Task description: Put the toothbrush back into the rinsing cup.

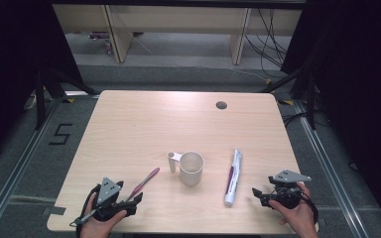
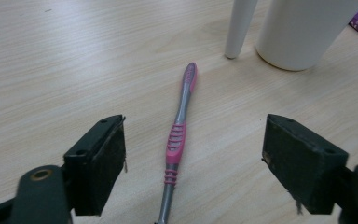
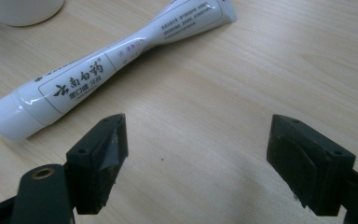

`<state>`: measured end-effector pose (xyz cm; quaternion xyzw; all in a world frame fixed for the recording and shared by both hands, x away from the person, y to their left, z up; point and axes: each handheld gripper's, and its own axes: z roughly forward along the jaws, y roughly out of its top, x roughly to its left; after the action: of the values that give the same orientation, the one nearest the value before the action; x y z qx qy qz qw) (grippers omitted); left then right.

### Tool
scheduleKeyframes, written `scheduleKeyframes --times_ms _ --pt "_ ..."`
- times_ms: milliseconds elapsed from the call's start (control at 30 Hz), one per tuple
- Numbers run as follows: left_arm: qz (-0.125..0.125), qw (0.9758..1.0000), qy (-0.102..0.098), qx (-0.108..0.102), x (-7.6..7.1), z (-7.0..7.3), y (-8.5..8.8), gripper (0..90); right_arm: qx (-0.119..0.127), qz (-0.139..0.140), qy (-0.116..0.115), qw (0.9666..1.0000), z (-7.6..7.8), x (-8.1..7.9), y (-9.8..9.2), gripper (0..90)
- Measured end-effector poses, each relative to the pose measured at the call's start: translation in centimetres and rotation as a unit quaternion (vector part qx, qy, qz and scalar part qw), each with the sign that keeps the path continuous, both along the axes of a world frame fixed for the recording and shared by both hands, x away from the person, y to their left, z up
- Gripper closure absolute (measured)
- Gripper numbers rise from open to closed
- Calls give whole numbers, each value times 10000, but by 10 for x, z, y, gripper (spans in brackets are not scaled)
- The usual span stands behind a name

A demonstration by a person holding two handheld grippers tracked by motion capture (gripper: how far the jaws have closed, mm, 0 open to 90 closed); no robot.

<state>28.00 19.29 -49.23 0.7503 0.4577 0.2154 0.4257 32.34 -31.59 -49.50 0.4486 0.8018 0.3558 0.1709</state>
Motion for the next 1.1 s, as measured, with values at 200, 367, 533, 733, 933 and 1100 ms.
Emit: scheduleKeyframes --times_ms 200,367,533,733,933,1100 --pt "-492 9988 -23 23 -5 -2 -4 647 32 47 49 10000 -1 1 1 212" --pt "-582 9983 -8 24 -6 -5 -2 859 17 22 33 10000 0 0 1 213" --pt "-660 9975 148 186 -5 -9 0 896 14 2 47 10000 0 0 1 213" --pt "-794 9955 351 380 -5 -14 -1 896 -16 132 10 9999 -1 1 0 215" --pt "-803 9948 425 468 -5 -17 2 896 78 151 151 9997 -1 2 0 215" --pt "-809 9939 500 563 -6 -18 4 896 60 65 171 9998 0 0 1 215"
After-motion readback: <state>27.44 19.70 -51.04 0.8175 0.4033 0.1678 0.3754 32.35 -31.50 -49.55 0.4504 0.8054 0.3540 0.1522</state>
